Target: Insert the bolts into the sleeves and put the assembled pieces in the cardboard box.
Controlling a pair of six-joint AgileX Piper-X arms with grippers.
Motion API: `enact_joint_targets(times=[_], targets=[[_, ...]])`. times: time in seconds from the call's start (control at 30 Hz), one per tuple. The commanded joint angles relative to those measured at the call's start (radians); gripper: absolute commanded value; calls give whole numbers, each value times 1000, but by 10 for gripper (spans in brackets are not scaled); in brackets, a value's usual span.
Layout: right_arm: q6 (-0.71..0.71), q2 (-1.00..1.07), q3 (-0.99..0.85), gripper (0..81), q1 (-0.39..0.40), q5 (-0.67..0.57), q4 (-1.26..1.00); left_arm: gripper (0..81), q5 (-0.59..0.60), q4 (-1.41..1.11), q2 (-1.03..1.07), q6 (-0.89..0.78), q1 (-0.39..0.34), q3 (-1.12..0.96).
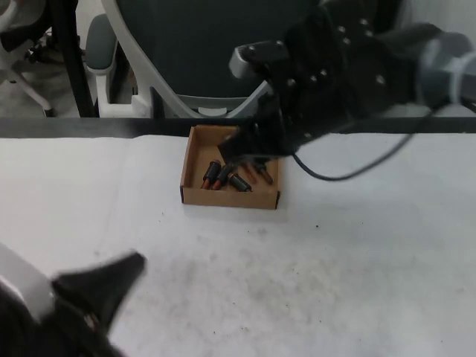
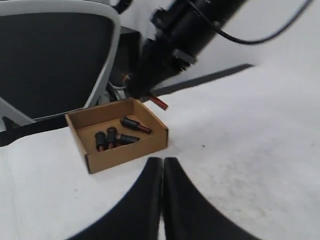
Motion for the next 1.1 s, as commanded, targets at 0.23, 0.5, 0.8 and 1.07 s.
enact_joint_targets(times=[0.23,0.5,0.8,1.07], targets=[[-11,243,-325,3,-56,-15,139,8,504,-234,120,-160,473,-7],[-30,382,-435,3,-87,4,218,8,437,-49,72,-151,365,-2],[-37,434,-434,3,-89,46,218,8,415,-59,53,-115,301,-2],[-35,433,-434,410,-89,30,218,8,353,-408,53,-115,301,-4]])
